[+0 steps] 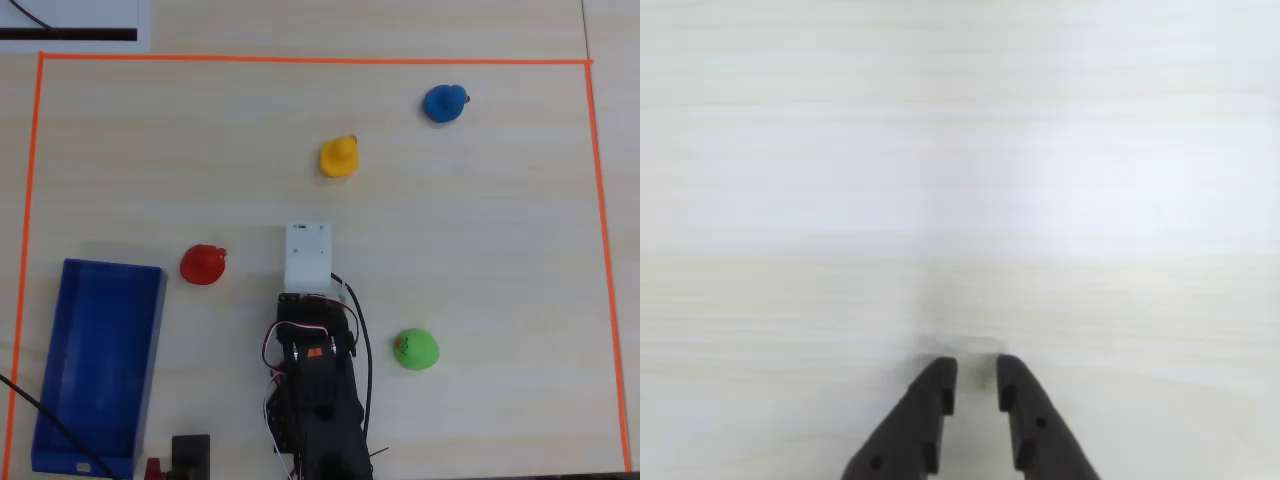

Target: Grasp yellow duck and put it into box.

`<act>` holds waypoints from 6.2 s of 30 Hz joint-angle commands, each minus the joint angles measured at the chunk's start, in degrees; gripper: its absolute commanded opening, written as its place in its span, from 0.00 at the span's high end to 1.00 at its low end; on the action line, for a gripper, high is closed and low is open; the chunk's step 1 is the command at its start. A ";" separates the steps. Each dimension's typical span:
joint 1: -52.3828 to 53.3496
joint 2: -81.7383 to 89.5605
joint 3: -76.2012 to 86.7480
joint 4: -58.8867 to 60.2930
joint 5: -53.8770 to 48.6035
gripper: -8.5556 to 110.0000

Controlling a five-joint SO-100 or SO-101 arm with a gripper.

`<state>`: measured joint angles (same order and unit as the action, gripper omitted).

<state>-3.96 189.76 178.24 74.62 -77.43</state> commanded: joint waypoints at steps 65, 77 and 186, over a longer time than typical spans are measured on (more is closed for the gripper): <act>10.99 -84.81 -71.89 -42.98 11.87 0.78; 18.98 -100.99 -75.41 -46.49 11.60 0.75; -64.25 -119.53 -127.00 21.09 43.15 0.68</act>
<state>-69.70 64.86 51.42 95.27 -32.78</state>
